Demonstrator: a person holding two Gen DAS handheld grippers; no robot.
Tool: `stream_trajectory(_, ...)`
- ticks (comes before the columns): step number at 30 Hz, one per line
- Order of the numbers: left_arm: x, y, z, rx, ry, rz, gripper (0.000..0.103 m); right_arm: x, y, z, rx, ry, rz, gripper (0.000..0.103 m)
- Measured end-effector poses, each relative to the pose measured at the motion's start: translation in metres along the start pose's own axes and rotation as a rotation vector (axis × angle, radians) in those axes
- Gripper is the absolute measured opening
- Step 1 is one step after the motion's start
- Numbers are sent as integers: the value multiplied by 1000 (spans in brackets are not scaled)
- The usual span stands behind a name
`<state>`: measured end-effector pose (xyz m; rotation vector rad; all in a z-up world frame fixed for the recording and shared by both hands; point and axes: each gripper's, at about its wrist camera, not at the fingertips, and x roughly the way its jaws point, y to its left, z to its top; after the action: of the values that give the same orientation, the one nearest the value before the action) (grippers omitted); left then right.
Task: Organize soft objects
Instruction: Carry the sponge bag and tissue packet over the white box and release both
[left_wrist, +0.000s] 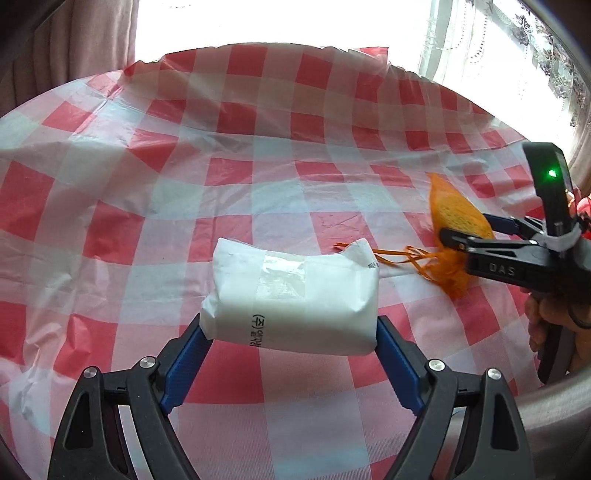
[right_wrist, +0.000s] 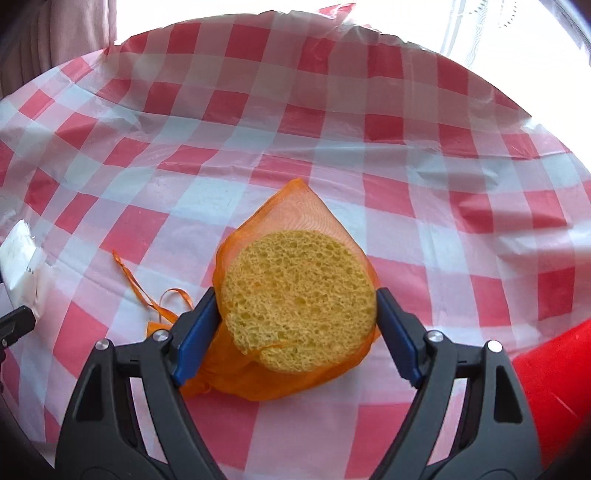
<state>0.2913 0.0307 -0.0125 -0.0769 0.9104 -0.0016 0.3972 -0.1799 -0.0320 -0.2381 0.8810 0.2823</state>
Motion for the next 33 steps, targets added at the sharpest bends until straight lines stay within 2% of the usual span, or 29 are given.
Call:
stream_trajectory(13, -49, 8, -46, -83, -5, 82, 87, -83, -19, -83, 89, -22, -6, 84)
stream_trajectory(23, -105, -7, -83, -111, -47, 114, 87, -140, -23, -141, 66, -22, -44, 84)
stream_trajectory(33, -155, -47, -112, -52, -73, 74, 87, -195, -39, -186, 77, -28, -59, 84)
